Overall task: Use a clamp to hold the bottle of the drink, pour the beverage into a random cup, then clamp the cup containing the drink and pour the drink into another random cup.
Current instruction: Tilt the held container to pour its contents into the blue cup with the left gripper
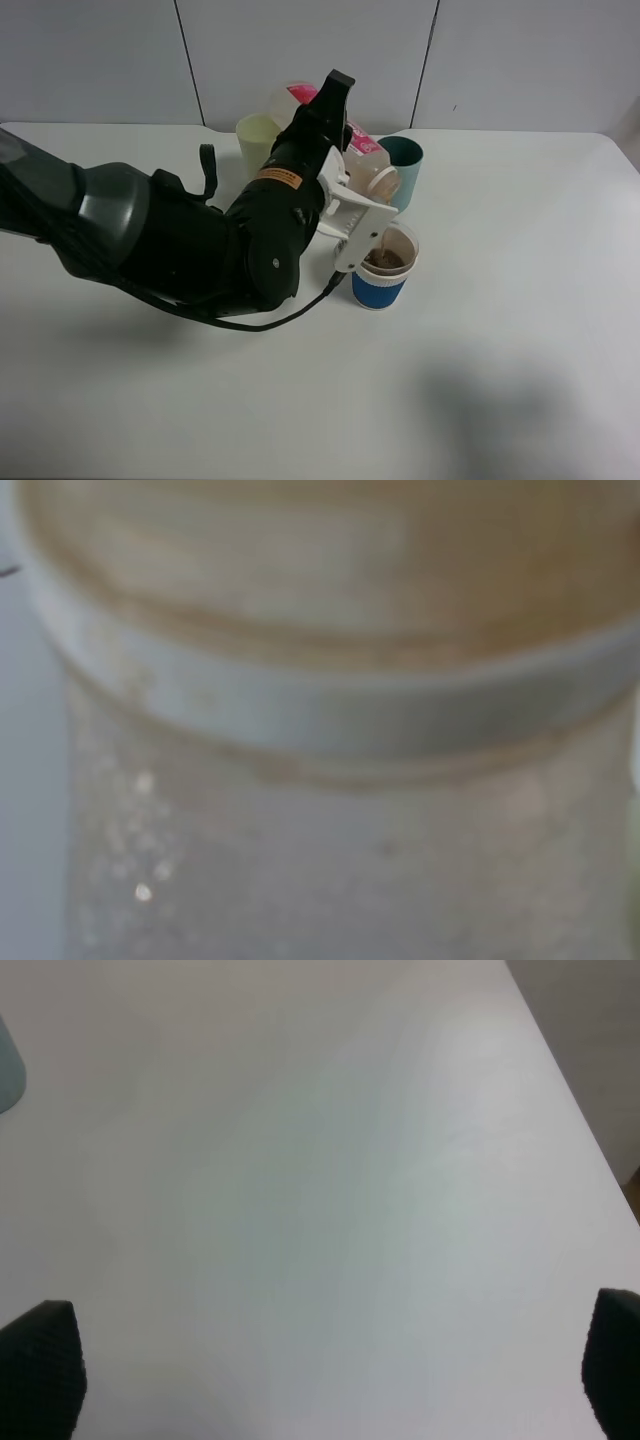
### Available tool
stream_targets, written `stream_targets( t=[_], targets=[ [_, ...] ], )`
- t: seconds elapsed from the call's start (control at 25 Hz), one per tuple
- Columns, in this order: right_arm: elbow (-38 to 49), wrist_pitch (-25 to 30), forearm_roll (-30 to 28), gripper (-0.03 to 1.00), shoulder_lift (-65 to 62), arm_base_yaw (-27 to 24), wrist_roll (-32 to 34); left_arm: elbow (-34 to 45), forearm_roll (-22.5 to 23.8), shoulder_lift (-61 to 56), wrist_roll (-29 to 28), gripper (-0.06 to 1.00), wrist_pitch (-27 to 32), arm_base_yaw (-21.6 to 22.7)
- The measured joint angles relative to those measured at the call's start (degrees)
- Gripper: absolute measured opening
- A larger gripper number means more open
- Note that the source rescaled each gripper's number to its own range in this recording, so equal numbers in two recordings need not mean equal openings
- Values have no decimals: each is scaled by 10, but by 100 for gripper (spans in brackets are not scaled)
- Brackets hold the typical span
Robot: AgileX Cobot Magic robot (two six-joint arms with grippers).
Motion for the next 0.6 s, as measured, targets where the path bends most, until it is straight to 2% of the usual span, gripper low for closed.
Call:
stream_targets(
  t=[0.24,0.6],
  targets=[
    [0,0,0,100,0,0,0,0,9,0,26,2,-1,0],
    [0,0,0,100,0,0,0,0,40,0,29,2,-24,0]
  ],
)
